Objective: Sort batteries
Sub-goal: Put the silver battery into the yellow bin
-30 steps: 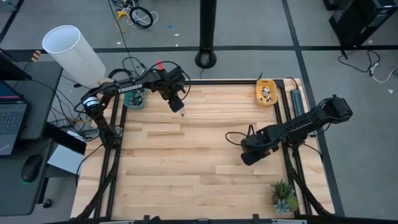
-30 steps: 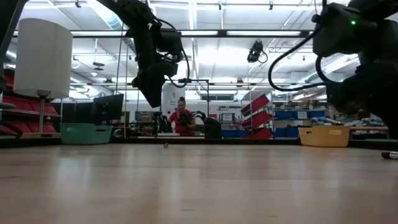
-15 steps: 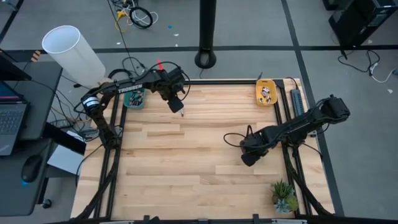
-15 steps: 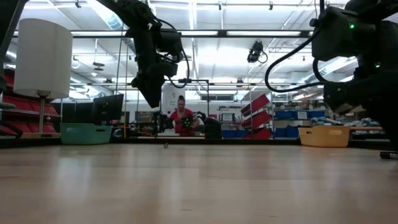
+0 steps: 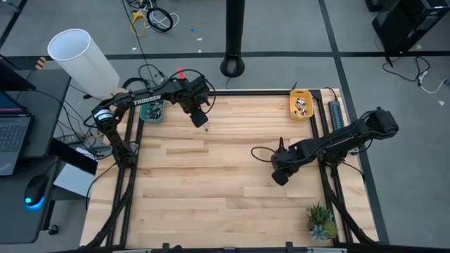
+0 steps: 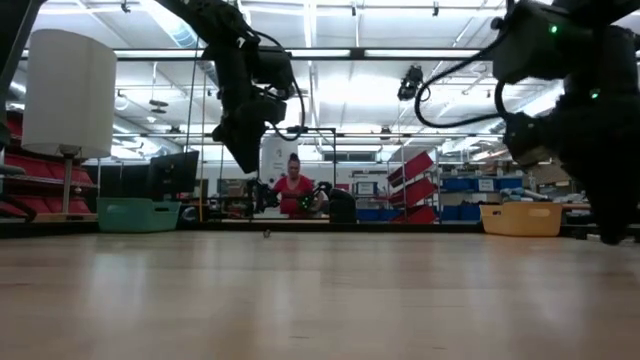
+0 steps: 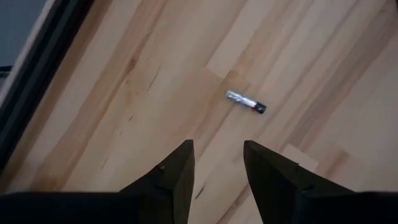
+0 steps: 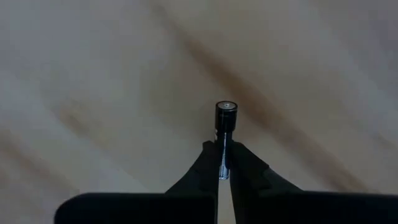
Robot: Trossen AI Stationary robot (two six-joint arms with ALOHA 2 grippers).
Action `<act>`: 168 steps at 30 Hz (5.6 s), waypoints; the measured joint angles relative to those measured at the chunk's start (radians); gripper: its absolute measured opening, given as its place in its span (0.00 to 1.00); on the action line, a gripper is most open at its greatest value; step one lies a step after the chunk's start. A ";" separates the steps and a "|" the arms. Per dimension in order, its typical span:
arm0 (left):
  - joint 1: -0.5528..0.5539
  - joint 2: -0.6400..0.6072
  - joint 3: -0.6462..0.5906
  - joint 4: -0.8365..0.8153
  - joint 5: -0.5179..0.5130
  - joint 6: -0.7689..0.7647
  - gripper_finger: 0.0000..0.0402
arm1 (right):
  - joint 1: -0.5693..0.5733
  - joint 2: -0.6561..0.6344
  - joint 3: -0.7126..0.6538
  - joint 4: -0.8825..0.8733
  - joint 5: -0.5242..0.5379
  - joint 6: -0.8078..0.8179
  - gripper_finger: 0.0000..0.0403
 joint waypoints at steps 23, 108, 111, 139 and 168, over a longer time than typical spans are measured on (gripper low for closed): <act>-0.099 -0.002 0.000 0.170 0.139 -0.141 0.38 | -0.462 -0.321 0.016 -0.082 0.236 -0.285 0.04; -0.197 -0.540 -0.365 -0.019 -0.194 -0.468 0.38 | -0.994 0.524 0.509 -0.039 0.062 -1.370 0.05; -0.197 -0.543 -0.366 -0.020 -0.196 -0.452 0.38 | -0.996 0.515 0.541 -0.118 0.028 -1.373 0.05; -0.197 -0.542 -0.374 0.163 -0.211 -0.423 0.38 | -1.215 0.336 0.687 -0.469 0.245 -1.112 0.50; -0.209 -0.510 -0.556 0.222 -0.096 -0.571 0.38 | -0.561 0.581 0.982 0.108 -0.075 -0.708 0.41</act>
